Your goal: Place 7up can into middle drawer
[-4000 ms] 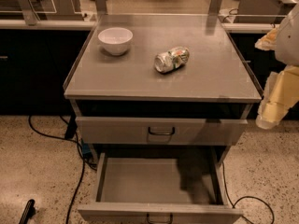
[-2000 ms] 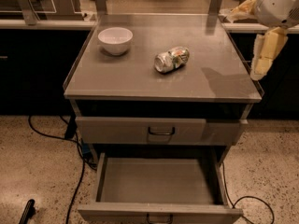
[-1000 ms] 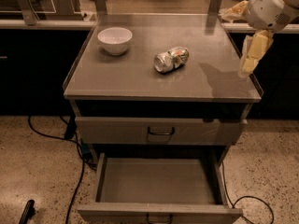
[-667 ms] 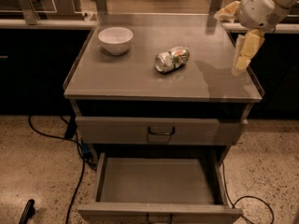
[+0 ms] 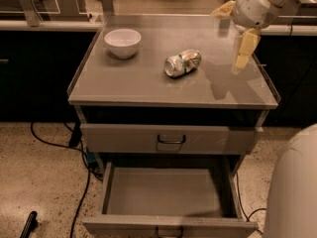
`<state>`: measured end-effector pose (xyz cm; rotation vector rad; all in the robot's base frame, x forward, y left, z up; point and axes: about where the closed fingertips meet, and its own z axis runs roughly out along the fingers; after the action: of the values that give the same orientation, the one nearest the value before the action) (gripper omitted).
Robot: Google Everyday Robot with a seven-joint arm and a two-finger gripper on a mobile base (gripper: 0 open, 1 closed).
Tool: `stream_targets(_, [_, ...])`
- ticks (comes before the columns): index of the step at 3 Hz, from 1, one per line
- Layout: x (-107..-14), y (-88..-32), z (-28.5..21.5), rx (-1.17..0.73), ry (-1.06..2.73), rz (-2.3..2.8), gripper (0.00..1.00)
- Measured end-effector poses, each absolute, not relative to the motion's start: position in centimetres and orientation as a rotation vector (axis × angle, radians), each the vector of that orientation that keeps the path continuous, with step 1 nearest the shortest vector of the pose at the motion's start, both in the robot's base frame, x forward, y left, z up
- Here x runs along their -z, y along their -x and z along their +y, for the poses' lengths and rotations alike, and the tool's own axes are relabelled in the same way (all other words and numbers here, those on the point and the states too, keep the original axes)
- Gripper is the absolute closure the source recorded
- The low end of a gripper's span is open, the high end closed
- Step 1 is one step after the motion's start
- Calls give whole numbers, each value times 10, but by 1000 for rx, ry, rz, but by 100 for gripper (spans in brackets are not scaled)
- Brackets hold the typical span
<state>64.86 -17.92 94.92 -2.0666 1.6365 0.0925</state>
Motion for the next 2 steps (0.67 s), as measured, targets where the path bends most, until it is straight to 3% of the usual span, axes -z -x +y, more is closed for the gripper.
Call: stream_targets(2, [-933,-683,-132,-172,2115,1493,0])
